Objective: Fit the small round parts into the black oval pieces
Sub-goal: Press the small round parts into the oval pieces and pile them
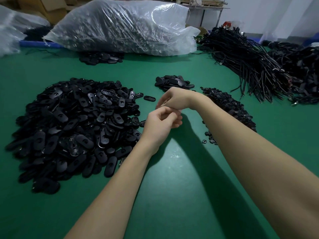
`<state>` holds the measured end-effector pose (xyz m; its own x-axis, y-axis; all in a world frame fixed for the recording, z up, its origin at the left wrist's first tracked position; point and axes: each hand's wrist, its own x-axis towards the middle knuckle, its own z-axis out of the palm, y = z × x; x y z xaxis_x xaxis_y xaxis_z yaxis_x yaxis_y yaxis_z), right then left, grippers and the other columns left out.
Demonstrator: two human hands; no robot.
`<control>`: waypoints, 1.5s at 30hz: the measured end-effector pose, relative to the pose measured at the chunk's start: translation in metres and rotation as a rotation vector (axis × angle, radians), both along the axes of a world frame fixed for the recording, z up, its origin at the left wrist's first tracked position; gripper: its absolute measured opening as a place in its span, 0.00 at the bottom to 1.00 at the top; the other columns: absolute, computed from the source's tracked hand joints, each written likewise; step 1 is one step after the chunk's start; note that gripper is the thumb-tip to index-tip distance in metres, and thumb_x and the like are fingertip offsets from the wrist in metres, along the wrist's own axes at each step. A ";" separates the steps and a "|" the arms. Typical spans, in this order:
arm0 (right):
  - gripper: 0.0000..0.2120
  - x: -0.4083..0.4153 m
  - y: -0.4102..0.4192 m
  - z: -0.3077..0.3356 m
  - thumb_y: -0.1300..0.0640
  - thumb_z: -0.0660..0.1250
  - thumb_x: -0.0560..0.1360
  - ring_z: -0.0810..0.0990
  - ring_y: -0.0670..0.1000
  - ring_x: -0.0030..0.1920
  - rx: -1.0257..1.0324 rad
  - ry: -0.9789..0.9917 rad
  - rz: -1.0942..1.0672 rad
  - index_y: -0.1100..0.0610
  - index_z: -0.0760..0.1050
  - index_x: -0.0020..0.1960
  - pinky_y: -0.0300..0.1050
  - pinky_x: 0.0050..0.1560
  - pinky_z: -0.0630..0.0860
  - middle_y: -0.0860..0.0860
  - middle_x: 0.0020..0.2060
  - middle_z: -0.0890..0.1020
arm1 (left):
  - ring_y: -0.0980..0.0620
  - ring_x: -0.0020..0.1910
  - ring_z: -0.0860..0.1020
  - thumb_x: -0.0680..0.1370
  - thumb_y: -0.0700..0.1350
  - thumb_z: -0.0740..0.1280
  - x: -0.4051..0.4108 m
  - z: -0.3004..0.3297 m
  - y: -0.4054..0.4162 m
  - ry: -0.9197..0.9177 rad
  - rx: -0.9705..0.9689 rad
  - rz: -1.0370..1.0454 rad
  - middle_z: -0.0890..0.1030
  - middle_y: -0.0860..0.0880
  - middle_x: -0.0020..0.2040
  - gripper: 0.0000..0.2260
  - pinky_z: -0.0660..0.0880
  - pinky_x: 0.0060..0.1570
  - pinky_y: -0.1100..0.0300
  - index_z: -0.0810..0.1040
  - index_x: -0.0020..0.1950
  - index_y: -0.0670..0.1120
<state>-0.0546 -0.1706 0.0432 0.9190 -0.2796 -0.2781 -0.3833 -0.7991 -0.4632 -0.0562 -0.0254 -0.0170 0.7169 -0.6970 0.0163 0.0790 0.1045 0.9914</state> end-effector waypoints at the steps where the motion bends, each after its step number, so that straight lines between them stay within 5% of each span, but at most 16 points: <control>1: 0.10 0.001 0.003 0.003 0.56 0.67 0.78 0.86 0.53 0.52 -0.003 0.030 0.009 0.47 0.85 0.53 0.47 0.49 0.84 0.49 0.49 0.87 | 0.53 0.38 0.83 0.80 0.34 0.65 0.000 0.000 0.001 -0.006 -0.004 -0.010 0.85 0.48 0.39 0.08 0.80 0.45 0.61 0.83 0.45 0.42; 7: 0.09 0.003 0.011 0.017 0.54 0.70 0.78 0.86 0.45 0.46 0.026 0.159 0.053 0.42 0.85 0.53 0.43 0.47 0.84 0.41 0.41 0.87 | 0.55 0.40 0.83 0.81 0.40 0.67 -0.004 -0.001 0.001 -0.090 0.048 -0.130 0.87 0.51 0.45 0.09 0.79 0.47 0.63 0.86 0.47 0.48; 12: 0.12 0.009 0.026 0.016 0.54 0.72 0.77 0.87 0.49 0.50 -0.065 0.182 0.110 0.36 0.84 0.48 0.49 0.55 0.84 0.43 0.47 0.87 | 0.56 0.40 0.83 0.81 0.41 0.67 -0.008 -0.003 -0.001 -0.183 0.102 -0.152 0.86 0.52 0.45 0.10 0.76 0.45 0.65 0.85 0.46 0.51; 15: 0.09 0.012 0.033 0.014 0.54 0.73 0.76 0.86 0.51 0.51 -0.091 0.174 0.112 0.38 0.85 0.47 0.50 0.54 0.83 0.44 0.47 0.87 | 0.57 0.40 0.83 0.81 0.41 0.67 -0.007 -0.003 0.000 -0.190 0.101 -0.145 0.86 0.54 0.42 0.11 0.76 0.42 0.68 0.85 0.44 0.53; 19: 0.05 0.013 0.034 0.013 0.53 0.73 0.76 0.83 0.48 0.44 -0.120 0.139 0.114 0.43 0.84 0.44 0.41 0.40 0.76 0.42 0.43 0.84 | 0.56 0.39 0.82 0.81 0.39 0.66 -0.006 -0.004 0.000 -0.185 0.087 -0.131 0.86 0.52 0.42 0.11 0.76 0.42 0.68 0.85 0.44 0.51; 22: 0.05 0.006 0.026 0.014 0.55 0.72 0.76 0.79 0.47 0.42 -0.088 0.059 0.075 0.46 0.82 0.42 0.41 0.44 0.77 0.44 0.41 0.84 | 0.55 0.40 0.83 0.81 0.40 0.66 -0.004 -0.005 -0.002 -0.177 0.085 -0.120 0.86 0.51 0.43 0.10 0.78 0.44 0.65 0.85 0.46 0.48; 25: 0.07 -0.014 0.011 0.014 0.59 0.70 0.76 0.79 0.48 0.40 -0.015 -0.050 -0.001 0.47 0.81 0.43 0.43 0.46 0.78 0.48 0.41 0.84 | 0.54 0.40 0.84 0.81 0.38 0.65 -0.002 -0.007 -0.002 -0.149 0.063 -0.091 0.86 0.50 0.41 0.09 0.78 0.44 0.63 0.84 0.46 0.46; 28: 0.10 -0.041 0.000 0.009 0.63 0.69 0.76 0.81 0.44 0.35 0.094 -0.231 -0.112 0.48 0.82 0.44 0.39 0.37 0.80 0.46 0.39 0.83 | 0.52 0.39 0.85 0.81 0.39 0.66 0.002 -0.006 -0.004 -0.019 -0.004 -0.054 0.86 0.49 0.39 0.03 0.80 0.43 0.63 0.79 0.49 0.42; 33: 0.09 -0.079 -0.006 -0.006 0.64 0.73 0.75 0.84 0.45 0.34 0.186 -0.466 -0.210 0.50 0.83 0.44 0.36 0.34 0.78 0.46 0.40 0.85 | 0.49 0.41 0.86 0.82 0.46 0.67 0.008 0.001 -0.002 0.207 -0.067 -0.001 0.84 0.44 0.43 0.10 0.80 0.41 0.63 0.71 0.53 0.41; 42: 0.10 -0.114 -0.001 -0.004 0.65 0.73 0.76 0.87 0.49 0.40 0.329 -0.433 -0.153 0.51 0.83 0.53 0.38 0.38 0.81 0.47 0.46 0.88 | 0.53 0.41 0.83 0.79 0.38 0.70 0.010 -0.002 0.003 0.126 -0.032 -0.088 0.84 0.48 0.39 0.04 0.79 0.47 0.63 0.77 0.46 0.42; 45: 0.11 -0.129 -0.006 0.007 0.62 0.73 0.77 0.88 0.50 0.38 0.233 -0.309 -0.178 0.48 0.80 0.54 0.41 0.38 0.81 0.45 0.45 0.88 | 0.53 0.41 0.83 0.78 0.34 0.70 0.011 -0.001 0.004 0.180 -0.081 -0.043 0.85 0.49 0.38 0.07 0.79 0.46 0.63 0.76 0.53 0.43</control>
